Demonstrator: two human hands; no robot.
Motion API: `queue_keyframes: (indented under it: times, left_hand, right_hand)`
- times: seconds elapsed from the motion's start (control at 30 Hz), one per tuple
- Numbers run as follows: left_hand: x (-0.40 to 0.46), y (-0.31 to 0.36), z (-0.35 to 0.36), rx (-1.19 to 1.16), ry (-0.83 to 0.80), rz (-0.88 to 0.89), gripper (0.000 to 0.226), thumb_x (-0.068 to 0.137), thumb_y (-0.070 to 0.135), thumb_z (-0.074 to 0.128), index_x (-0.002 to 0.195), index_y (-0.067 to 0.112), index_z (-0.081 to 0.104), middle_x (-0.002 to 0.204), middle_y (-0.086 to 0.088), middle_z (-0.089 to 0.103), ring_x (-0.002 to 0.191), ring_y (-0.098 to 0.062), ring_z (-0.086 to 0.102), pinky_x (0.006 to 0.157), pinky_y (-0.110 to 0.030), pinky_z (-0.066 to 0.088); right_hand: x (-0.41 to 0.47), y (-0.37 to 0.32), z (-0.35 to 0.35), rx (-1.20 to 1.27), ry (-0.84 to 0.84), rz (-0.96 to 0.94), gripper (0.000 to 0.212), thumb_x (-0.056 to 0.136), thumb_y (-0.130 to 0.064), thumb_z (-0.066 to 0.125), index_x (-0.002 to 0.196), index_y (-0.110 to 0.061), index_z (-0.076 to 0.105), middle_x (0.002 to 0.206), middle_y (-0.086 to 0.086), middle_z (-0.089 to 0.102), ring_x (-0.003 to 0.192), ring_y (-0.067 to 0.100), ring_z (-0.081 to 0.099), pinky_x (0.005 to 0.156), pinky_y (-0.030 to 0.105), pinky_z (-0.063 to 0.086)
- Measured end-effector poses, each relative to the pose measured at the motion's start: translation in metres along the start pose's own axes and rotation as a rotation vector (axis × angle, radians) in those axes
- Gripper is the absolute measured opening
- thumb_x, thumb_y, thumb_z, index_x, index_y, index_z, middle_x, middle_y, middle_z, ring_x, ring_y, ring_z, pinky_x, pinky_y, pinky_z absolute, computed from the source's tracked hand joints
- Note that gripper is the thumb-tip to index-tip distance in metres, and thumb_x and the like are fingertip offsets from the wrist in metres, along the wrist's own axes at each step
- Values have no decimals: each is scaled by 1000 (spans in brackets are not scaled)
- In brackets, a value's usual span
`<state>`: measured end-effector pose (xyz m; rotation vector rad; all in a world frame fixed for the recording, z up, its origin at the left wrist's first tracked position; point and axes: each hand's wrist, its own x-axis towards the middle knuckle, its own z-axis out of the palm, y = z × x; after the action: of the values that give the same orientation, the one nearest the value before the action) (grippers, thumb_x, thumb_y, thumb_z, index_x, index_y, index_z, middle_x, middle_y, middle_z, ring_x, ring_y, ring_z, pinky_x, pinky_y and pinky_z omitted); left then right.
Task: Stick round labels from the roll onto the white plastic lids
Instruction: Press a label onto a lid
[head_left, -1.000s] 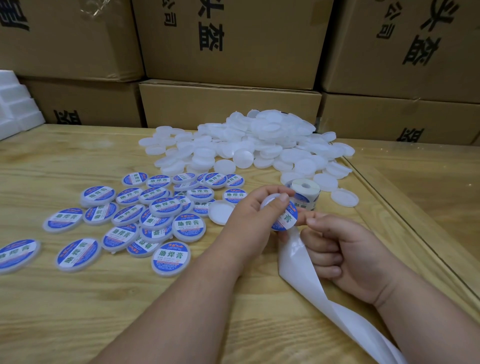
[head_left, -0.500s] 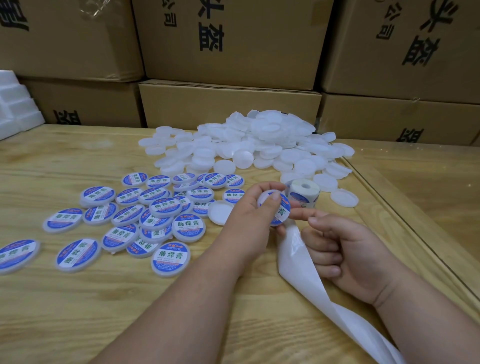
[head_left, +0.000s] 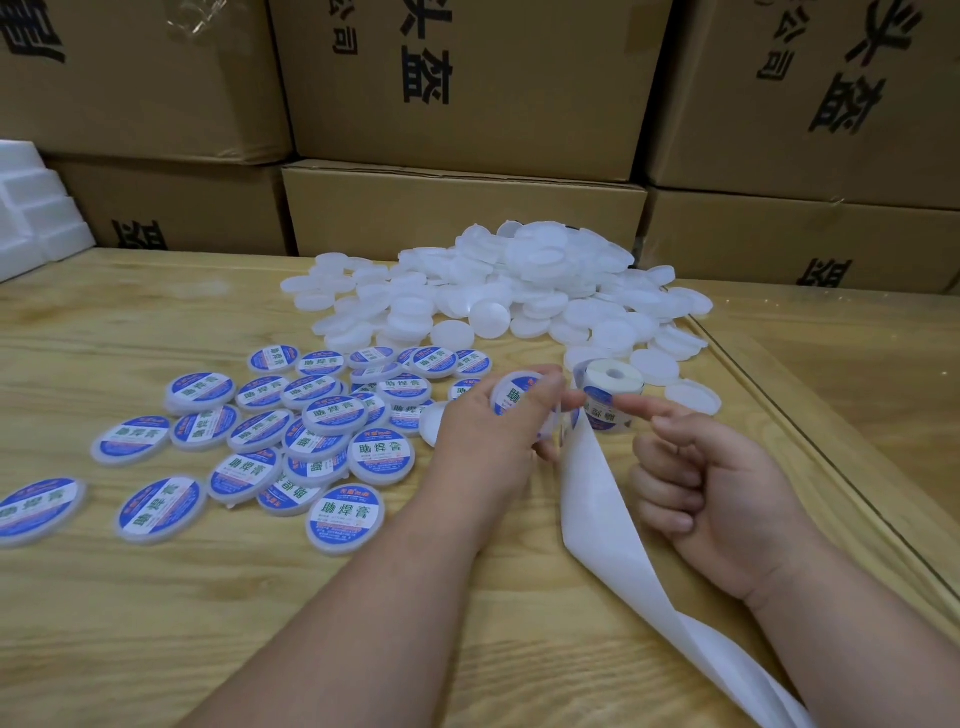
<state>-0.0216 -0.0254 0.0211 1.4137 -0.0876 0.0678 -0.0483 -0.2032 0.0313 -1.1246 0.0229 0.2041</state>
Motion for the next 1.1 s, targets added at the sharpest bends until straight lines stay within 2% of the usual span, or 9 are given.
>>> queue_keyframes:
  times: [0.1, 0.2, 0.3, 0.43, 0.57, 0.7, 0.8, 0.9, 1.1]
  left_hand:
    - [0, 2, -2, -69, 12, -56, 47, 103, 57, 37, 104, 26, 73, 84, -3, 79, 41, -13, 52, 44, -17, 43]
    - [0, 1, -2, -83, 71, -84, 64, 104, 60, 28, 92, 16, 72, 62, -4, 71, 33, -13, 40, 36, -18, 32]
    - [-2, 2, 0, -160, 141, -96, 49, 104, 54, 39, 84, 16, 61, 54, 0, 58, 36, -8, 44, 36, -16, 33]
    - [0, -1, -5, -125, 176, -34, 24, 103, 41, 51, 93, 21, 61, 75, 3, 74, 43, -9, 47, 40, -17, 38]
    - [1, 2, -11, -355, 256, -38, 24, 100, 28, 62, 84, 24, 79, 86, 8, 76, 51, -5, 49, 49, -20, 42]
    - [2, 6, -16, -612, 288, -36, 26, 93, 13, 71, 77, 29, 83, 92, 5, 76, 55, -3, 52, 53, -17, 45]
    - [4, 8, -19, -809, 325, -65, 12, 92, 10, 71, 103, 11, 75, 102, 0, 77, 57, -4, 55, 52, -18, 49]
    - [5, 9, -23, -927, 361, -102, 34, 95, 12, 67, 127, 3, 64, 105, 0, 75, 63, -5, 62, 55, -19, 52]
    - [5, 11, -23, -917, 346, -79, 35, 101, 20, 59, 136, 15, 53, 100, -1, 78, 67, -11, 71, 57, -23, 55]
  right_hand:
    - [2, 0, -2, 25, 92, -72, 27, 83, -14, 50, 101, -12, 70, 56, -5, 23, 40, 7, 17, 36, 18, 16]
    - [3, 1, -2, 36, 132, -85, 26, 90, -13, 45, 95, -13, 71, 56, -5, 23, 41, 7, 18, 36, 19, 15]
    - [3, 2, -2, 23, 145, -84, 25, 92, -13, 45, 97, -12, 69, 55, -4, 24, 40, 8, 18, 34, 19, 18]
    - [2, 2, -3, 25, 152, -82, 22, 90, -13, 47, 97, -11, 68, 55, -4, 23, 40, 7, 19, 33, 19, 18]
    - [2, 2, -2, 27, 150, -84, 22, 87, -14, 49, 95, -11, 69, 54, -5, 23, 40, 7, 19, 34, 20, 17]
    - [3, 4, -5, 20, 155, -98, 22, 88, -13, 48, 96, -11, 68, 54, -4, 23, 39, 7, 20, 33, 20, 17]
    - [4, 6, -7, -10, 211, -154, 24, 90, -11, 46, 87, -14, 70, 52, -5, 25, 38, 8, 21, 34, 19, 19]
    - [5, 10, -11, -213, 366, -267, 24, 89, -8, 50, 81, -20, 69, 50, -7, 29, 40, 9, 23, 36, 19, 21]
    - [5, 14, -11, -448, 480, -320, 14, 78, -23, 58, 81, -25, 72, 50, -9, 39, 46, 13, 31, 47, 25, 28]
